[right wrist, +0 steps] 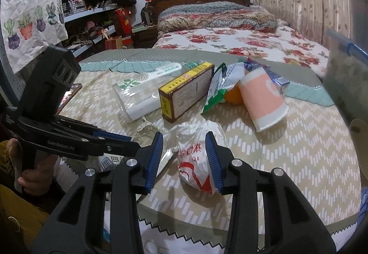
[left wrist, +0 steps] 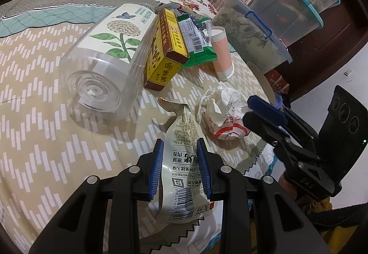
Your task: Collect trash
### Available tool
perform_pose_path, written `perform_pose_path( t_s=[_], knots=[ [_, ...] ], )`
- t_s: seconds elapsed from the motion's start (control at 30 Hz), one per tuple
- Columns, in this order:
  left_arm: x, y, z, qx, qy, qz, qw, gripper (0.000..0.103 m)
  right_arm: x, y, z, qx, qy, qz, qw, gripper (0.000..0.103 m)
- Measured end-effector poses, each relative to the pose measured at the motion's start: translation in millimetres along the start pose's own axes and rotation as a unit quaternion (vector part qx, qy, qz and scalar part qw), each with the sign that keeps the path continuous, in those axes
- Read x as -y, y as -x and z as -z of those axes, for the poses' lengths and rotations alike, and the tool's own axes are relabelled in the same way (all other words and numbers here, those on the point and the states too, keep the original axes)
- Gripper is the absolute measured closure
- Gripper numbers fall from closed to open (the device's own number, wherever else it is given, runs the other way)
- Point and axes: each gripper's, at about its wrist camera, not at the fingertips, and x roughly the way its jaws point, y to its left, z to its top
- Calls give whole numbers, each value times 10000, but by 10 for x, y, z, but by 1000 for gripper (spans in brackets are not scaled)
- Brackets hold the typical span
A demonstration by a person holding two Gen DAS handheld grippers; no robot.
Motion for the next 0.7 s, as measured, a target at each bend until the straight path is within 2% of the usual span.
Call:
perform_pose_path(
  t_s=[0.2, 0.4, 0.7],
  knots=[
    [-39, 20, 13, -11, 35, 10, 10000, 75, 11, -84, 58, -136, 5, 91, 9999, 60],
    [-14, 6, 14, -28, 34, -4, 10000, 75, 53, -134, 100, -174, -13, 199, 9996, 47],
    [38, -50, -14, -69, 3, 5, 10000, 75, 175, -198, 160, -257, -78, 503, 9984, 40]
  ],
)
